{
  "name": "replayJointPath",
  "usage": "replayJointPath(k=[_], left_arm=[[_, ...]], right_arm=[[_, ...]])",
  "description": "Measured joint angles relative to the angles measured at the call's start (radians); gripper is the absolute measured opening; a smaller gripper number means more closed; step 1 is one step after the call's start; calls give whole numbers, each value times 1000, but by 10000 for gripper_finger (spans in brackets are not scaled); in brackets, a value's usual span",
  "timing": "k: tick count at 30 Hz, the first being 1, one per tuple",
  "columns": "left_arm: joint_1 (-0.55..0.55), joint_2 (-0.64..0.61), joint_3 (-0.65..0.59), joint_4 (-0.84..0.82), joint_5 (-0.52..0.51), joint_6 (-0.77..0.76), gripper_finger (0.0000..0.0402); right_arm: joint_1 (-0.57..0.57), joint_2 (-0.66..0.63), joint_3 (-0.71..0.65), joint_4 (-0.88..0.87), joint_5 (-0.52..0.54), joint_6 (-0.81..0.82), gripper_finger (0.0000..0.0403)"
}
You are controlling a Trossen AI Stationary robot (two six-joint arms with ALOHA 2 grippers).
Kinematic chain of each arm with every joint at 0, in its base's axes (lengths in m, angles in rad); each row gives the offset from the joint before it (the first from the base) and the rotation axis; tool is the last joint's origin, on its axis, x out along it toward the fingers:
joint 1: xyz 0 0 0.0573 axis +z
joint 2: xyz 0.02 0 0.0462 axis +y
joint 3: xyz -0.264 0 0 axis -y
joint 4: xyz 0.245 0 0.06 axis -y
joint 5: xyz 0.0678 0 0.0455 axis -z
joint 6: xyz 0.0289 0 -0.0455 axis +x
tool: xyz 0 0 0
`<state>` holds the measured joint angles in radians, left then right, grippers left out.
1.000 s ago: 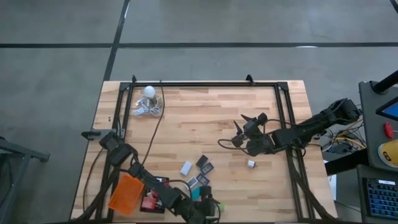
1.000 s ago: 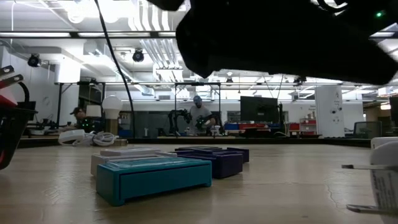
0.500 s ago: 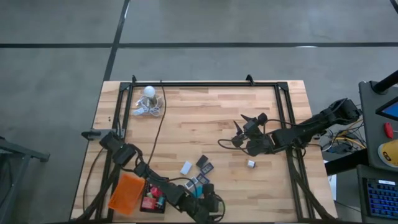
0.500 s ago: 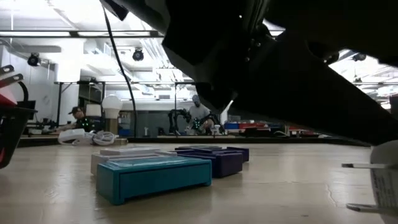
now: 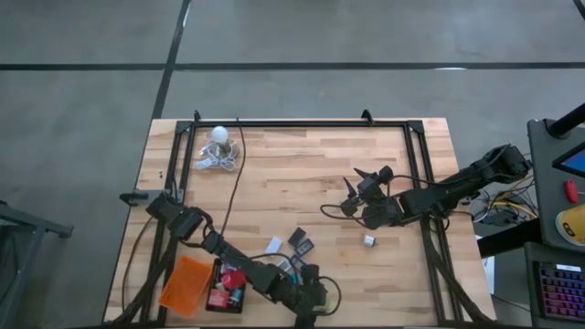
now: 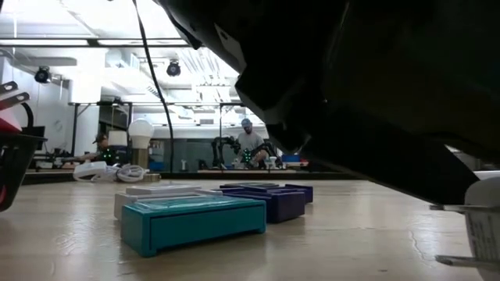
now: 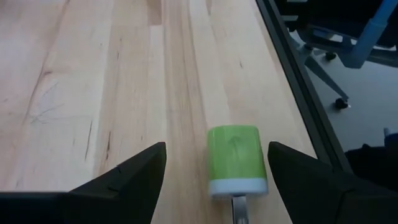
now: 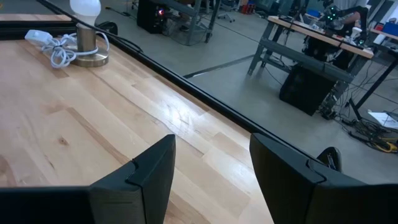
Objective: Pick & Place Office items
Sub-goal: Put the green charger adapter into the black basket
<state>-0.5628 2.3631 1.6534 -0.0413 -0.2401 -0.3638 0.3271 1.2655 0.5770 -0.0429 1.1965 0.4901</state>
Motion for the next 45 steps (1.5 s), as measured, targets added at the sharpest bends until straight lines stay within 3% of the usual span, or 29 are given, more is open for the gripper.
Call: replayJointPath(k=[7, 21, 36, 45], left_arm=[[4, -3, 4, -16, 17, 13, 257], [8, -6, 4, -23, 43, 16, 128], [10, -11, 4, -27, 54, 28, 130], [11, -68, 37, -127, -43, 87, 129]], right_arm=[[0, 0, 0, 0, 0, 0, 203], [0, 0, 0, 0, 0, 0, 203], [0, 0, 0, 0, 0, 0, 203], [0, 0, 0, 0, 0, 0, 203]])
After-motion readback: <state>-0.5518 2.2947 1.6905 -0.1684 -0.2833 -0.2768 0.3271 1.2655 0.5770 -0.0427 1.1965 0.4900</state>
